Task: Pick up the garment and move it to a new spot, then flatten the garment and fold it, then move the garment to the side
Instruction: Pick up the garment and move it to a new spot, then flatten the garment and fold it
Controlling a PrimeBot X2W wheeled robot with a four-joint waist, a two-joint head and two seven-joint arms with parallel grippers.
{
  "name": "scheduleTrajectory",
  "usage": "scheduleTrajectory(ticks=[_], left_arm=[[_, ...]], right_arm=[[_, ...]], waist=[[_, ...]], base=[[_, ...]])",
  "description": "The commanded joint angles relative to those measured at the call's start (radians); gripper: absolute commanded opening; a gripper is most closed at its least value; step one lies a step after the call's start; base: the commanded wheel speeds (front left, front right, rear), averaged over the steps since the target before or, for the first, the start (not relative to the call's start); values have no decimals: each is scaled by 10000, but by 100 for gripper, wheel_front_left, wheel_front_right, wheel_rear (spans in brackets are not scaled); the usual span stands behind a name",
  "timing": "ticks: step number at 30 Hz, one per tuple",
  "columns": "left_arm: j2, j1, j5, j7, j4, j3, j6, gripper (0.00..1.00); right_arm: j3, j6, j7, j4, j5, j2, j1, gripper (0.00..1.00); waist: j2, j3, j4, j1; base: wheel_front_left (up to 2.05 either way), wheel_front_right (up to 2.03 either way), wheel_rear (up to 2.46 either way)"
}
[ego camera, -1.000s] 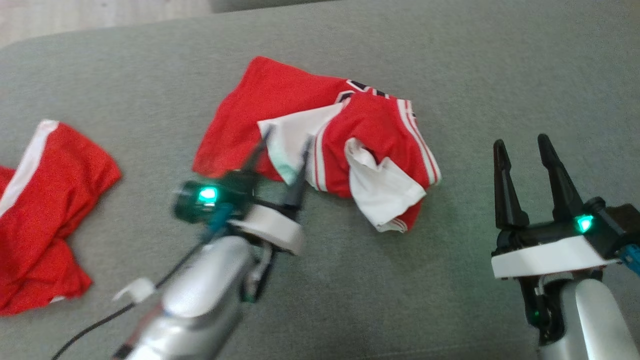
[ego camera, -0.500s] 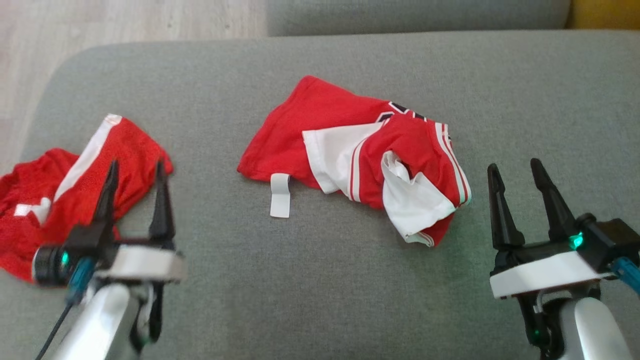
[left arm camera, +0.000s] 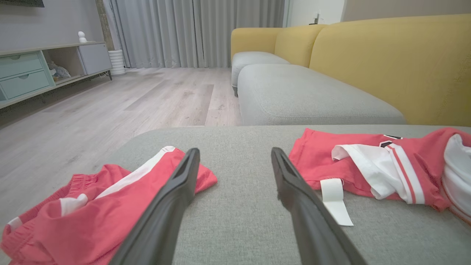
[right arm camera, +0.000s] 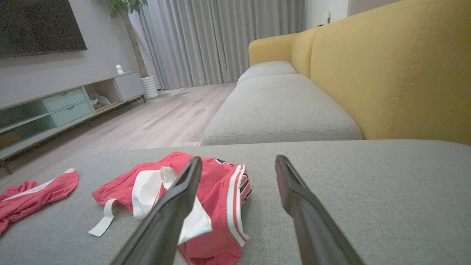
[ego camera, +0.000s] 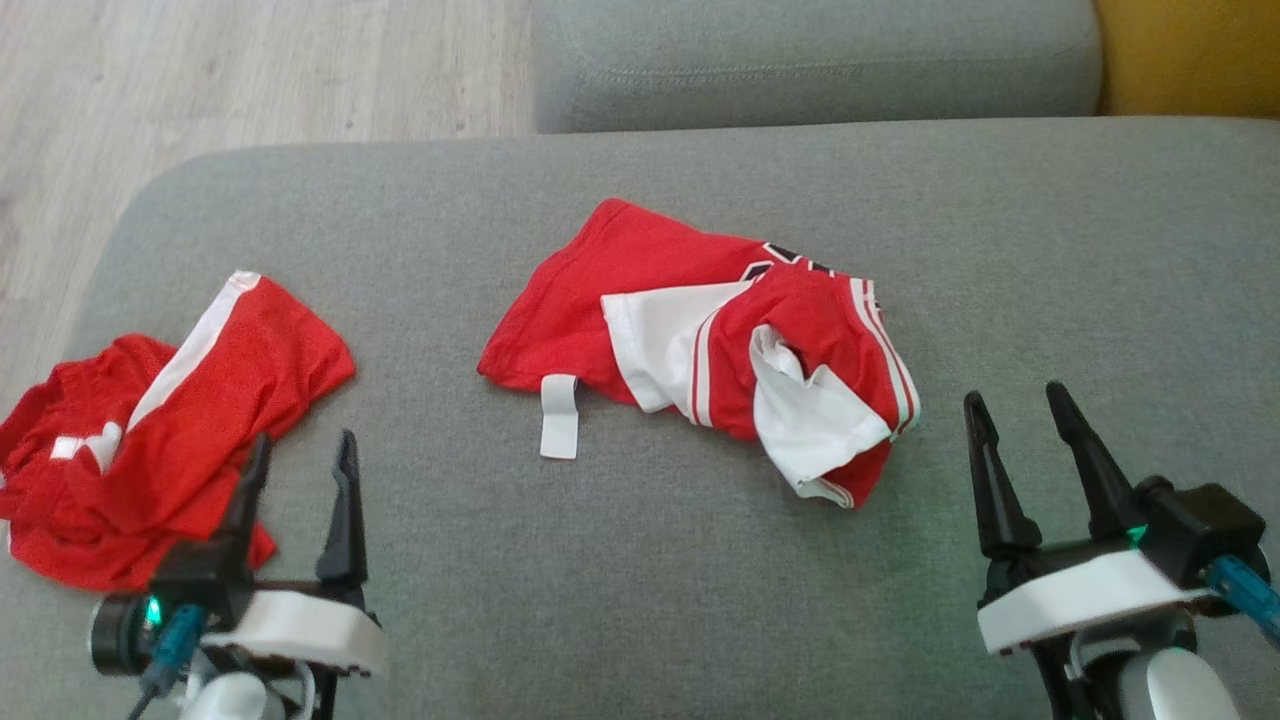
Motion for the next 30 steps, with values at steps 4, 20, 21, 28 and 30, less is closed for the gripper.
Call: scheduleTrajectory(ticks=[4,20,21,28,30], left_arm=[[355,-56,-29,257,-385,212,80,100],[406,130,-215,374,-441,159,152,100],[406,122,-218,362,-438,159,153,100],[427,85,-217,334,-409,116,159,100],[428,67,-231,328,-421,108,149,100]], right_arm=[[186,-7,168,-440,-26,-24,7,100],[189,-7,391,-608,0,-16,207,100],[188,-7,398,-615,2,-16,204,100],[189,-7,409,-613,10,-15,193,100],[188,-7,418,-609,7,-15,185,100]], waist=[[0,-222,-109,1],[0,-299,-95,1],[0,-291,-85,1],[0,-278,-40,1],[0,-266,-28,1]], base=[[0,0,0],[0,0,0],[0,0,0],[0,0,0],[0,0,0]])
